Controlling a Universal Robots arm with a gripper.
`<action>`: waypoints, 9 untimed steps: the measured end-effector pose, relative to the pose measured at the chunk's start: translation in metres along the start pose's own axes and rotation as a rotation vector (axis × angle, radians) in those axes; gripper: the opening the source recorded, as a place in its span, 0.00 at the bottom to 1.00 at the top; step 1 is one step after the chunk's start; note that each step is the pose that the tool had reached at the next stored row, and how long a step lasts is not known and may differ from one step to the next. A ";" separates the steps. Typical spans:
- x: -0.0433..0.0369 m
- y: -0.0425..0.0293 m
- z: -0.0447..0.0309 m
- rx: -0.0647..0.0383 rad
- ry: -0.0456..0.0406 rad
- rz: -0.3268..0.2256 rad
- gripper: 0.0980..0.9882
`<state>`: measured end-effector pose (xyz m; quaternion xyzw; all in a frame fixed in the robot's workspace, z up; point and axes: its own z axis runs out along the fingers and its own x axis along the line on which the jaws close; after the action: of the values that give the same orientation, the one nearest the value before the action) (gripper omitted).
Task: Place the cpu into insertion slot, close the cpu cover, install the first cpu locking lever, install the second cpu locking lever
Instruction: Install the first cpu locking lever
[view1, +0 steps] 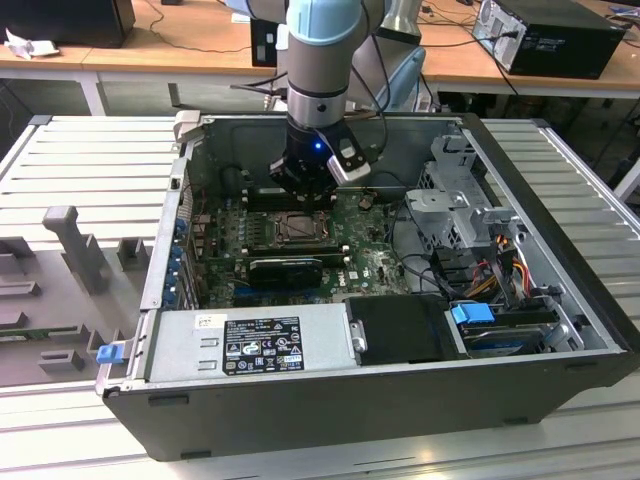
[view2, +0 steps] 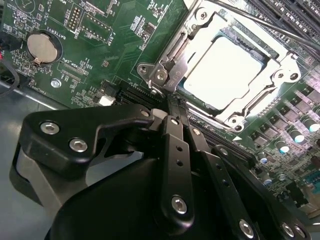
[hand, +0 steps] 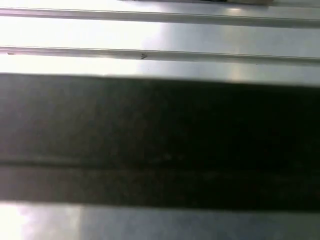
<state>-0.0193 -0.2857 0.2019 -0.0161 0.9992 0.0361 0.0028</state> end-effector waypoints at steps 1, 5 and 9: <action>-0.0001 0.0000 0.0001 -0.004 -0.0001 0.000 0.01; -0.0003 0.0002 -0.0012 -0.013 -0.0006 0.000 0.01; -0.0004 0.0007 -0.0093 -0.009 -0.0003 0.000 0.01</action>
<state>-0.0190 -0.2857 0.2112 -0.0162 0.9990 0.0407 0.0029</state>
